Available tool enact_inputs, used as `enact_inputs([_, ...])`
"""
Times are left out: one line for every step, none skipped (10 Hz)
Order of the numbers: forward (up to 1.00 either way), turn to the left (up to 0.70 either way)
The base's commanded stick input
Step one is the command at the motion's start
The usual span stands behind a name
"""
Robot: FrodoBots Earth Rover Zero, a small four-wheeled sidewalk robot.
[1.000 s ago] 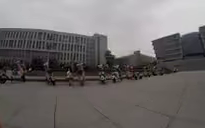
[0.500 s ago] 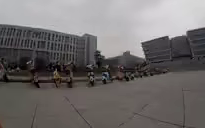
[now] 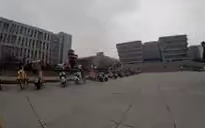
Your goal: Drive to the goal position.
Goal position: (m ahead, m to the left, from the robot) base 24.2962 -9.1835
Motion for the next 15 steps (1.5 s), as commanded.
enact_inputs([0.7,-0.36])
enact_inputs([0.7,-0.36])
enact_inputs([0.7,-0.25])
enact_inputs([0.7,-0.01])
enact_inputs([0.7,-0.01])
enact_inputs([0.7,-0.01])
enact_inputs([0.7,-0.01])
enact_inputs([0.7,-0.01])
enact_inputs([0.7,-0.01])
enact_inputs([0.7,-0.01])
enact_inputs([0.7,-0.01])
enact_inputs([0.7,-0.01])
enact_inputs([0.7,-0.01])
enact_inputs([0.7,-0.01])
enact_inputs([0.7,-0.01])
